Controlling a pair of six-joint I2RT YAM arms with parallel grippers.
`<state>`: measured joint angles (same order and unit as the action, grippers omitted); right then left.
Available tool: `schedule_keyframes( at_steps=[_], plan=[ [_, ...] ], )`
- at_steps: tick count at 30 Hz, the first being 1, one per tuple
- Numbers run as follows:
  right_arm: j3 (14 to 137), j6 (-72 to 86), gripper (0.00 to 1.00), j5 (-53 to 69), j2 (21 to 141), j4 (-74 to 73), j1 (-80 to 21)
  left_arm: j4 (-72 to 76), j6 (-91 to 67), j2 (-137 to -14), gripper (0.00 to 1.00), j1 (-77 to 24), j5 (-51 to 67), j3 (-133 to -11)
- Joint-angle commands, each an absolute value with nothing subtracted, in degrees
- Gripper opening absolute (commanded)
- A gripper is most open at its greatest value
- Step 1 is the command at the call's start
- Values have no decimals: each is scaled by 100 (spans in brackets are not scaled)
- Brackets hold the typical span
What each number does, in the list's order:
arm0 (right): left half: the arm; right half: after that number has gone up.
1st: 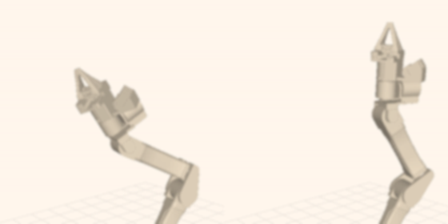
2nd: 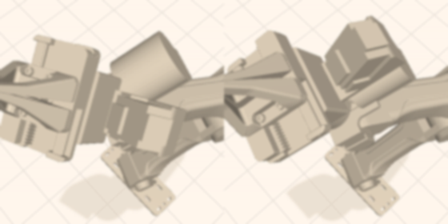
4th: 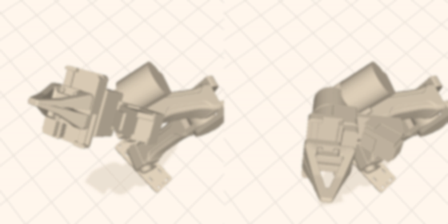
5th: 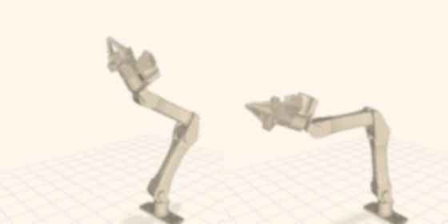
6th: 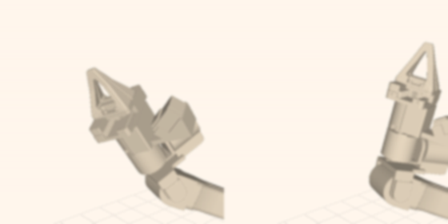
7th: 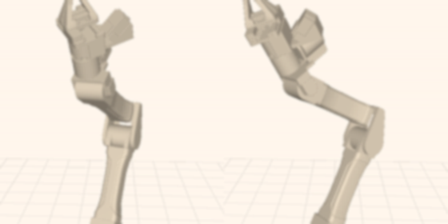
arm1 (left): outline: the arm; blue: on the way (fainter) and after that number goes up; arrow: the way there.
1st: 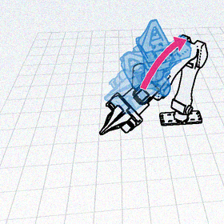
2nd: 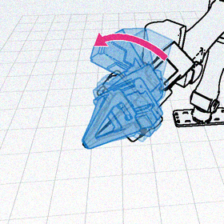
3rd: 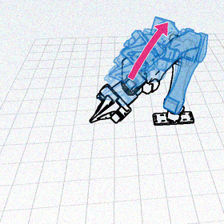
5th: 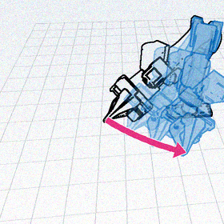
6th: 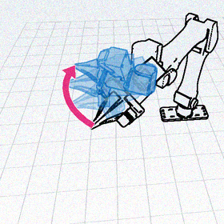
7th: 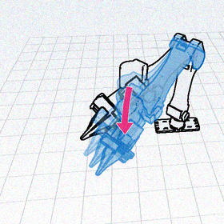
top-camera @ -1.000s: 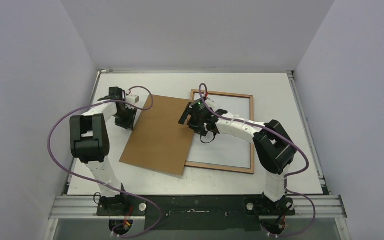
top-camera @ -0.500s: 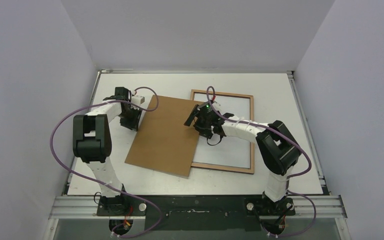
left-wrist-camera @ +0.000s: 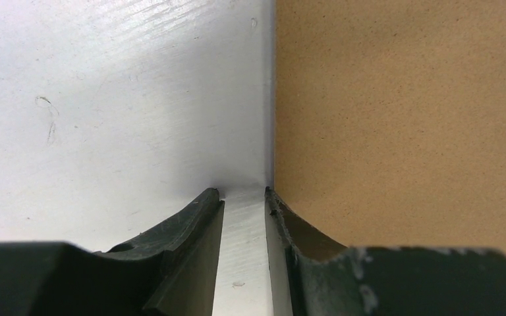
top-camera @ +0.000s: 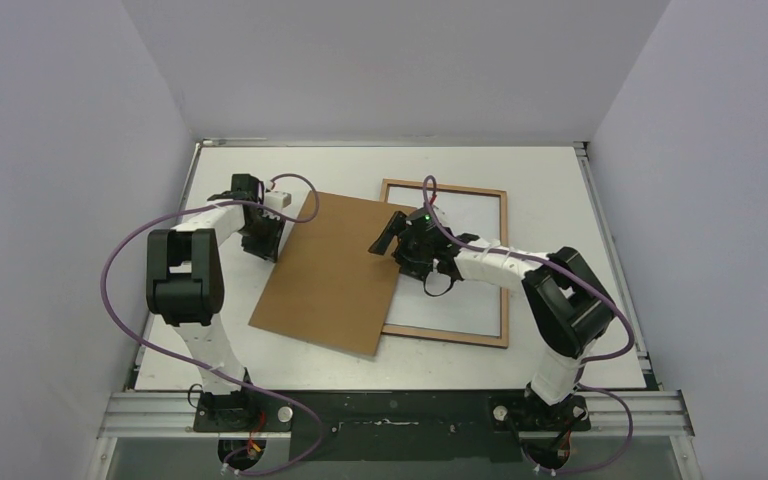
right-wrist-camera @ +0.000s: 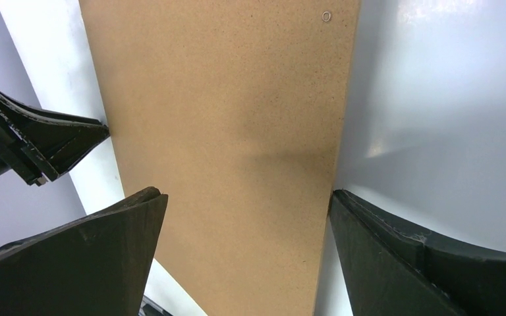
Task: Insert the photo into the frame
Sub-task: Turn over the photo frame item at the center of the board.
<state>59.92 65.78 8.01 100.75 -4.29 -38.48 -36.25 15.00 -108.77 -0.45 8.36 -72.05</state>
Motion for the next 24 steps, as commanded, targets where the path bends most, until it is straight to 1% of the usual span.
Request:
schedule_keyframes(
  at_steps=[1, 2, 11, 14, 18, 20, 24],
  plan=[
    [6003, 6687, 97, 1380, 9839, 751, -3880, -3858, 1303, -10954, 29, -158, 1334, -7229],
    [6015, 6688, 92, 1451, 9823, 927, -3881, -3863, 1303, -10952, 29, -152, 1333, -7230],
    [6107, 6410, 60, 1771, 9302, 2037, -4018, -3974, 1263, -10983, 29, -80, 1571, -7282],
    [6206, 6376, 46, 1840, 9355, 2103, -4104, -4019, 1247, -11002, 28, -49, 1661, -7322],
    [6473, 6335, 37, 1836, 9631, 1677, -4180, -4051, 1239, -10960, 29, -41, 1741, -7346],
    [6517, 6379, 35, 1861, 9757, 1567, -4192, -4075, 1223, -10934, 29, -27, 1802, -7345],
    [6643, 6354, 24, 1797, 9818, 1332, -4201, -4103, 1226, -10869, 28, -33, 1864, -7346]
  ],
)
